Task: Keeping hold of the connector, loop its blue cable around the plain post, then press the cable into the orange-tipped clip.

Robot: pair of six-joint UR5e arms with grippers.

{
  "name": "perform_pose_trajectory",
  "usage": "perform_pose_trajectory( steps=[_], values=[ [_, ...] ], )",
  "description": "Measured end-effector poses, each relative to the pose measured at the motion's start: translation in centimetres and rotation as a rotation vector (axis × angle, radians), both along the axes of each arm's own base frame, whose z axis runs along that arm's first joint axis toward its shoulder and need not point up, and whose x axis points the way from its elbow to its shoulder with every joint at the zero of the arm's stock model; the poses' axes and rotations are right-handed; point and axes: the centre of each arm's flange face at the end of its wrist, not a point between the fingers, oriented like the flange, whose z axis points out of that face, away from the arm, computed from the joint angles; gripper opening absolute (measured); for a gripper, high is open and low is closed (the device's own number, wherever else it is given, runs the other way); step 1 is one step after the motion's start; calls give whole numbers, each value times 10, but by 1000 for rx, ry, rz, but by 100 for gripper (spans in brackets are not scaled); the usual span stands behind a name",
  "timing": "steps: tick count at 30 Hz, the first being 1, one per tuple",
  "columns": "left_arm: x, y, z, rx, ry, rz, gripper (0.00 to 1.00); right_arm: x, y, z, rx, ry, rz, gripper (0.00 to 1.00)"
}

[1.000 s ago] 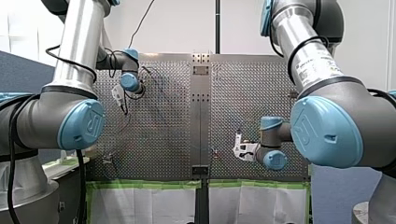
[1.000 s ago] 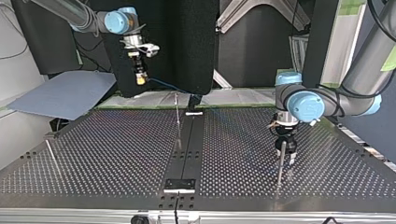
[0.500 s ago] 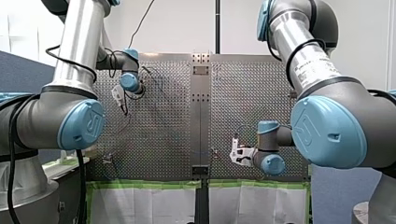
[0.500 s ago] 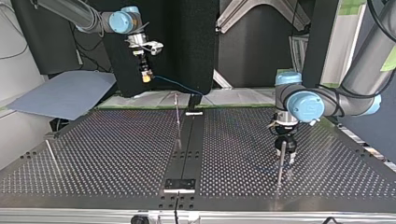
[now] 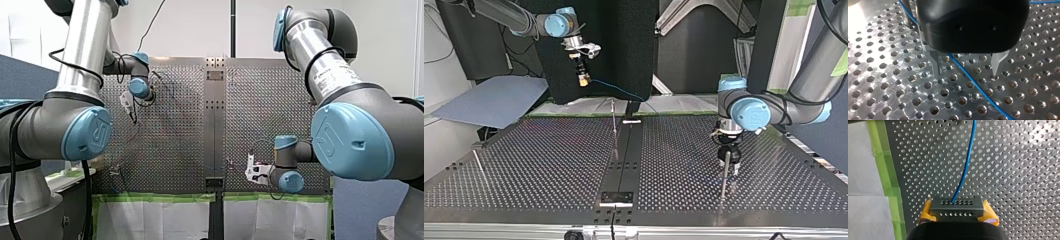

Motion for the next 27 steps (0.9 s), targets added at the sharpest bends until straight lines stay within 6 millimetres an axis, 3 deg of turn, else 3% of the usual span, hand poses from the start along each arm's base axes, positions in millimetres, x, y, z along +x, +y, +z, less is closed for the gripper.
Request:
perform_pose_trajectory(
  steps=[18,27],
  values=[
    [-3,0,-2,-3,19,20,100,-5,-6,-1,5,16,-72,0],
    [-9,9,-19,-67,25,40,100,-4,-5,-1,6,20,-74,0]
  ],
)
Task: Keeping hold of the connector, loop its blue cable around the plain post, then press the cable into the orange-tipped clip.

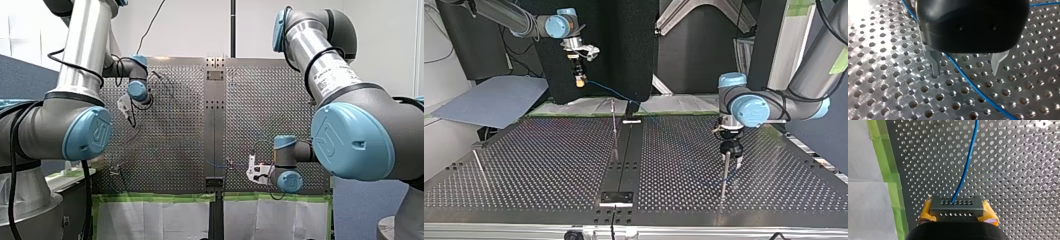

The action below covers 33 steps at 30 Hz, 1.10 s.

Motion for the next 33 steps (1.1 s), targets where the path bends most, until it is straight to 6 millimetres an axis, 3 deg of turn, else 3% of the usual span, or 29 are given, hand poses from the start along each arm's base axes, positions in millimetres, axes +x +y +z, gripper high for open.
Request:
perform_pose_trajectory(
  steps=[10,18,33],
  values=[
    [-3,7,-14,-97,-27,-22,100,3,1,0,-2,-2,8,0],
    [-3,29,-24,-174,-65,-4,100,6,1,1,-5,-2,13,0],
    [11,42,-12,-300,-206,-48,100,10,2,2,-9,-4,21,0]
  ],
)
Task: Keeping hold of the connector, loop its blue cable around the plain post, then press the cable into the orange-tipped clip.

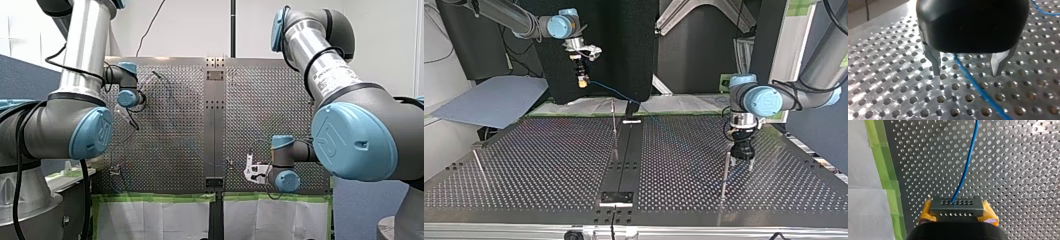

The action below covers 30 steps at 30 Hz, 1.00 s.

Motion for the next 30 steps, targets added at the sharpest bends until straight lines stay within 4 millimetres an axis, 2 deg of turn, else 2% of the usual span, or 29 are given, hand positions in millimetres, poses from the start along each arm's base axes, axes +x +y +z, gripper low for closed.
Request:
perform_pose_trajectory(
  steps=[9,14,20,30],
  values=[
    [1,12,4,3,-18,43,100,3,1,0,2,2,5,0],
    [-1,15,13,33,-26,70,100,3,1,0,3,2,7,0],
    [-5,10,16,42,-11,61,100,4,1,0,2,2,8,0],
    [-15,-8,9,66,70,25,100,4,0,1,3,-2,8,0]
  ],
)
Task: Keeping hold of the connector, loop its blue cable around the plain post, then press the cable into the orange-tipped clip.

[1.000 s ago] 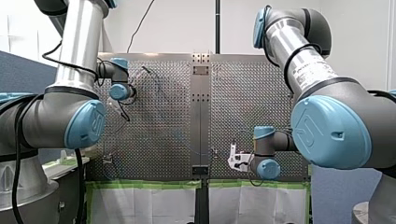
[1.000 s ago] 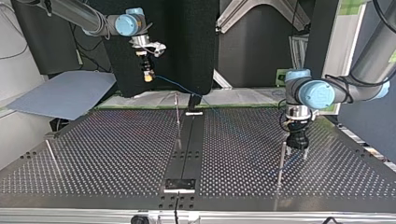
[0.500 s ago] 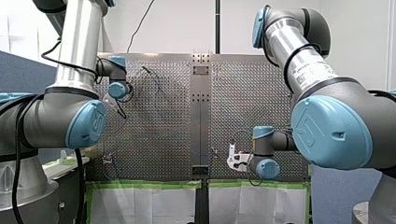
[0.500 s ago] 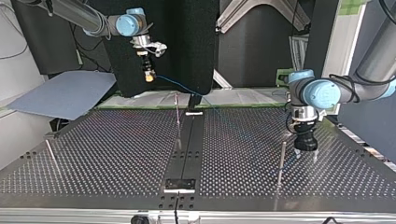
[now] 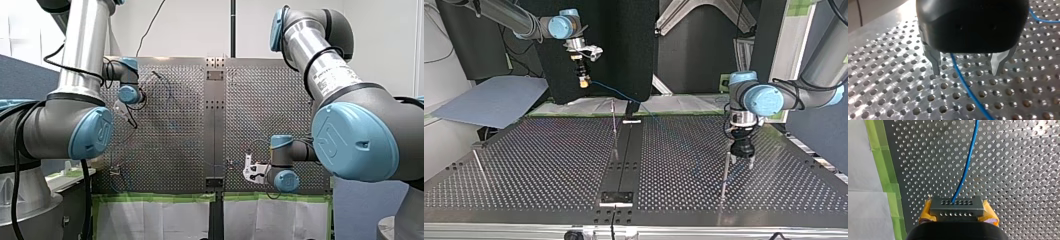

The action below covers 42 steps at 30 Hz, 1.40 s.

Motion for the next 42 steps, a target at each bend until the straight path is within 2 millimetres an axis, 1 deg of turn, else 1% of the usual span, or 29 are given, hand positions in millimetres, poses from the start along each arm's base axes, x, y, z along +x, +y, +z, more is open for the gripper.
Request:
perform_pose_trajectory(
  steps=[8,17,21,28,34,37,42],
  values=[
    [-11,0,5,9,54,18,100,0,0,0,0,-2,0,0],
    [-21,-5,4,57,118,17,100,0,-1,0,-1,-3,0,0],
    [-27,-6,9,71,126,21,100,1,-1,0,0,-3,3,0],
    [-48,-10,18,81,104,5,100,1,0,0,1,-5,4,0],
    [-65,-13,13,94,116,-19,100,1,0,0,2,-5,6,0],
    [-74,-14,13,105,117,-24,100,1,0,0,2,-6,7,0],
    [-94,-11,13,137,144,-24,100,2,-1,1,4,-4,8,0]
  ],
)
